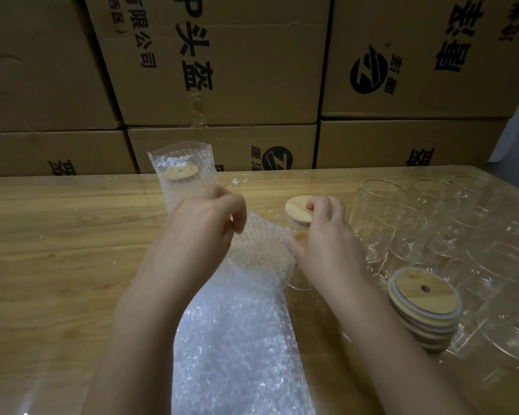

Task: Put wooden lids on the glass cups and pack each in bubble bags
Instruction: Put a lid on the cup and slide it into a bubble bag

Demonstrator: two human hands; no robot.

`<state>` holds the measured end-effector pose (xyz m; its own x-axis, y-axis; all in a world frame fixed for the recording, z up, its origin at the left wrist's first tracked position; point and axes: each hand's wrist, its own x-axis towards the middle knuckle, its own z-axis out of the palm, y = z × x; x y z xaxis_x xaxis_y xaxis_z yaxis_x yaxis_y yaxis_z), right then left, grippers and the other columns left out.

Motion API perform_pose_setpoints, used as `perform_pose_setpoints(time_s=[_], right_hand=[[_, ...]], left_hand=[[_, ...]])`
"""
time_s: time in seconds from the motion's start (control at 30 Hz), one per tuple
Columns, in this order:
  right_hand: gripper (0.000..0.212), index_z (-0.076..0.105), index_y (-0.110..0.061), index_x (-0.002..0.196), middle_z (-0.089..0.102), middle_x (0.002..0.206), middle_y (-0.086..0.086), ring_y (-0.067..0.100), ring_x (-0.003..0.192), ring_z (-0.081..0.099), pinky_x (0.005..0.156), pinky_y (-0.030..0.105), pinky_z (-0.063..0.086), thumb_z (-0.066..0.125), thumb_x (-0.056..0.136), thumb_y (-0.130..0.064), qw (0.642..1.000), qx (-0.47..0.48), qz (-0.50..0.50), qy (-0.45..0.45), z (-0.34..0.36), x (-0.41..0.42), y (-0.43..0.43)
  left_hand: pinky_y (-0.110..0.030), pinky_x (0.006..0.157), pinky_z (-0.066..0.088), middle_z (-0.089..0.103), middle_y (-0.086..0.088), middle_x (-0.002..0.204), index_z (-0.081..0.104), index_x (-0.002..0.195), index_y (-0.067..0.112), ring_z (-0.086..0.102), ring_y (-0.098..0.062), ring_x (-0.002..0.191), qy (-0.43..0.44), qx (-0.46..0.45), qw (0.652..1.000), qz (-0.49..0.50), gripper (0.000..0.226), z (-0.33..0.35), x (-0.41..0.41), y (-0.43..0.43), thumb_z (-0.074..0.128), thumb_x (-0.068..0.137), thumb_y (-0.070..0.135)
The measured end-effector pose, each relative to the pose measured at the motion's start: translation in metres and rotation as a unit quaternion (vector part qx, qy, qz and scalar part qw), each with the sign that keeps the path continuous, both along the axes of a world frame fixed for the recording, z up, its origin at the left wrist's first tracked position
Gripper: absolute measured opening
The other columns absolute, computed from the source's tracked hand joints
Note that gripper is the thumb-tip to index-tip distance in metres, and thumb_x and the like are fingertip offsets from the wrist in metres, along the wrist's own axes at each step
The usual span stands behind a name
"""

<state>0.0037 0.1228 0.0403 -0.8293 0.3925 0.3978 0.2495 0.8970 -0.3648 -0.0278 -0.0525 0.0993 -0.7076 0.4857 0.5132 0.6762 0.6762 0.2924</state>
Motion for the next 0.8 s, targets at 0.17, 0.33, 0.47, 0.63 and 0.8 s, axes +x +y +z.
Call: perform_pose_setpoints(time_s=[0.17,0.33,0.47,0.63,0.8], right_hand=[[0.061,0.027,-0.020,0.119,0.041,0.128,0.012,0.028,0.096,0.061,0.065,0.033,0.051,0.063,0.083,-0.054,0.999,0.033,-0.021,-0.007,0.000,-0.001,0.002],[0.056,0.030,-0.025,0.113,0.045,0.122,0.005,0.023,0.090,0.059,0.064,0.031,0.050,0.066,0.080,-0.054,0.999,0.024,-0.015,0.022,0.008,0.003,0.001],[0.058,0.035,-0.025,0.113,0.047,0.123,0.000,0.018,0.088,0.055,0.063,0.032,0.051,0.070,0.075,-0.051,0.977,-0.004,0.006,0.212,0.029,0.015,-0.002],[0.057,0.032,-0.033,0.106,0.051,0.114,-0.006,0.009,0.095,0.057,0.074,0.028,0.054,0.078,0.072,-0.044,0.890,-0.189,0.117,0.398,0.060,0.041,-0.001],[0.052,0.040,-0.031,0.105,0.059,0.105,0.000,0.001,0.087,0.056,0.073,0.013,0.048,0.079,0.072,-0.037,0.806,-0.373,0.216,0.405,0.071,0.051,-0.004]], left_hand=[[-0.016,0.079,0.036,0.063,0.001,0.118,0.075,0.095,0.018,0.058,-0.016,0.106,0.005,-0.041,0.999,0.003,0.030,-0.003,-0.005,-0.001,0.051,0.092,0.002],[-0.031,0.073,0.049,0.059,0.008,0.123,0.062,0.123,0.025,0.056,-0.016,0.105,0.000,-0.062,0.995,0.076,0.030,-0.007,-0.004,0.000,0.048,0.096,0.026],[-0.024,0.053,0.037,0.046,0.007,0.122,0.050,0.134,0.030,0.059,-0.012,0.087,-0.002,-0.040,0.991,0.124,0.041,-0.006,-0.005,-0.003,0.050,0.093,0.037],[-0.027,0.061,0.047,0.039,0.004,0.109,0.041,0.143,0.031,0.055,-0.013,0.078,-0.058,-0.009,0.993,0.103,0.053,-0.007,-0.007,-0.002,0.051,0.091,0.023],[-0.035,0.067,0.049,0.044,0.000,0.110,0.047,0.138,0.018,0.056,-0.019,0.074,-0.063,0.044,0.991,0.107,0.049,-0.007,-0.010,0.003,0.052,0.090,0.012]])
